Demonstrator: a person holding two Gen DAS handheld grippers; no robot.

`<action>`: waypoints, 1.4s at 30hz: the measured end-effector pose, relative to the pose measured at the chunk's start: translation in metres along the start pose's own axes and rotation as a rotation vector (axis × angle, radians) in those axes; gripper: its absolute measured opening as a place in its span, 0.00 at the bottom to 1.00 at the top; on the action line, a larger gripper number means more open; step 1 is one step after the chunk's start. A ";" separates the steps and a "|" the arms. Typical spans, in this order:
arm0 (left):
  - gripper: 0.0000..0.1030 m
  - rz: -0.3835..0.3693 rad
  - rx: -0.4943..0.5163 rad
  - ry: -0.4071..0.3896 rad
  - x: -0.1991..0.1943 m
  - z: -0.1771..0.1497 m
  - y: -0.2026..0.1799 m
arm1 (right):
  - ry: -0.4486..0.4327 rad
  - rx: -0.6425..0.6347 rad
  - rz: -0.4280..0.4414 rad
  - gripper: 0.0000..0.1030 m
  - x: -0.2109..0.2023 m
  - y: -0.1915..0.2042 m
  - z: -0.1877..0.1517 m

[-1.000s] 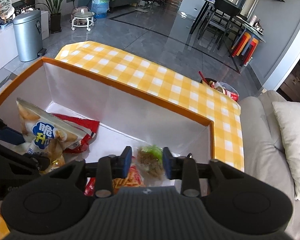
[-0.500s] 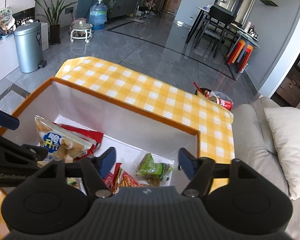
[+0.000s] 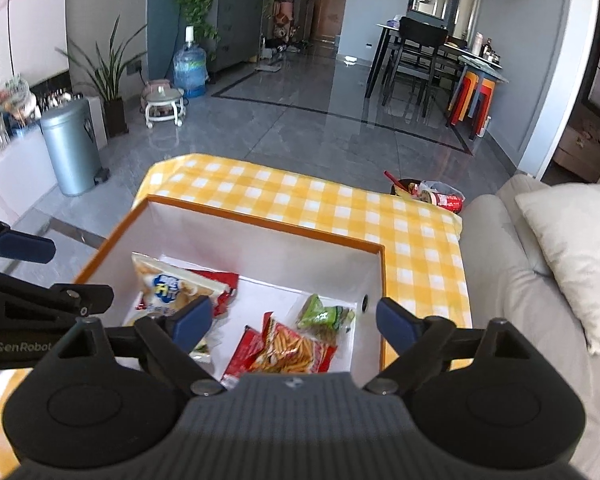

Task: Organize snacks
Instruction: 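Withdraw both tools from the box toward the green sausage stick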

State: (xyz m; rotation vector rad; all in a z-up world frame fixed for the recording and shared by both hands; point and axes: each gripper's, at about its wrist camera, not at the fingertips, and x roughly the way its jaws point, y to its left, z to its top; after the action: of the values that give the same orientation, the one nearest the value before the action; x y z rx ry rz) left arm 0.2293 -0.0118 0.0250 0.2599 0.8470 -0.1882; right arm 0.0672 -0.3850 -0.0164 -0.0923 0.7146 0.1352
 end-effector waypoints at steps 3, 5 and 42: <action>0.74 0.007 0.009 -0.027 -0.015 -0.009 -0.003 | -0.012 0.024 0.010 0.86 -0.019 -0.003 -0.013; 0.74 0.006 0.017 -0.034 -0.023 -0.017 -0.006 | -0.020 0.038 0.008 0.87 -0.030 -0.005 -0.022; 0.69 -0.303 -0.092 0.128 -0.011 -0.144 -0.097 | 0.194 0.257 -0.030 0.66 -0.047 -0.058 -0.218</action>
State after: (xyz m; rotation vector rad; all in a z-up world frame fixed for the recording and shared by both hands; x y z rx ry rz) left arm 0.0935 -0.0600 -0.0727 0.0563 1.0182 -0.4179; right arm -0.1003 -0.4746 -0.1470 0.1317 0.9185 0.0048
